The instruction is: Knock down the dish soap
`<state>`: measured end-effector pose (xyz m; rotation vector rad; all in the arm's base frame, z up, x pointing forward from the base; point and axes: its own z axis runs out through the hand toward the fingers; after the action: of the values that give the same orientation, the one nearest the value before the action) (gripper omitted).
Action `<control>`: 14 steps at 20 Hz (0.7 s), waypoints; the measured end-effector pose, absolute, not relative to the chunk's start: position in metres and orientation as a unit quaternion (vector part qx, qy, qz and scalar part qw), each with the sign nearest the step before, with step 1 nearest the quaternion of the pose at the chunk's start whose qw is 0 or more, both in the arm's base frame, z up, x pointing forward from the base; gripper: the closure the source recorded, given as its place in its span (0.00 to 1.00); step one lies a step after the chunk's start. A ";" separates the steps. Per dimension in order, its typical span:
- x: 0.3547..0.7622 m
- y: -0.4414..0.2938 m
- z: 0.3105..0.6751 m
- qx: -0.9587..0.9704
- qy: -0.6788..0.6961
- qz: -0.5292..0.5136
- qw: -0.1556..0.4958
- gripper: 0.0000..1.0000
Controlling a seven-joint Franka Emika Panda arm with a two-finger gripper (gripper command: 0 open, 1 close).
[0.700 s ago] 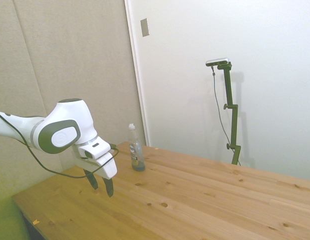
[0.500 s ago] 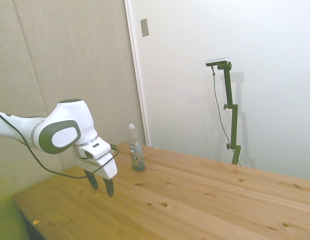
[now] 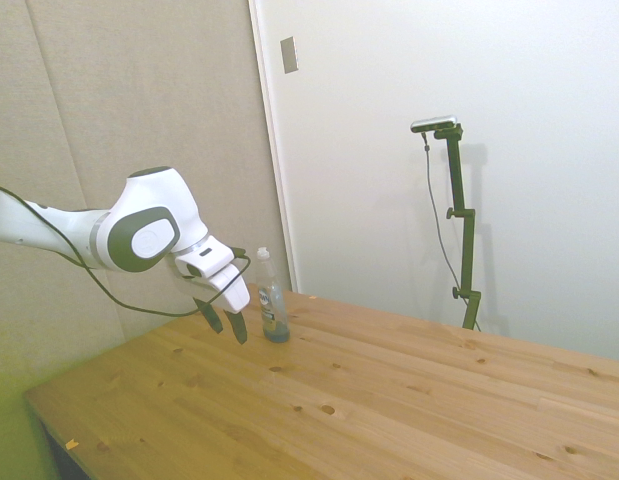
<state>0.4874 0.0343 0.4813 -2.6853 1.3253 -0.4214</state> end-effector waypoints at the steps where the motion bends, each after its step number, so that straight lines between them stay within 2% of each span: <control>1: 0.496 0.039 0.482 -0.884 0.442 -0.142 0.057 1.00; 14: 0.597 0.106 0.456 -0.867 0.473 -0.148 0.050 1.00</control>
<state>0.5968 0.1063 0.4561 -2.6407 1.4401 -0.4518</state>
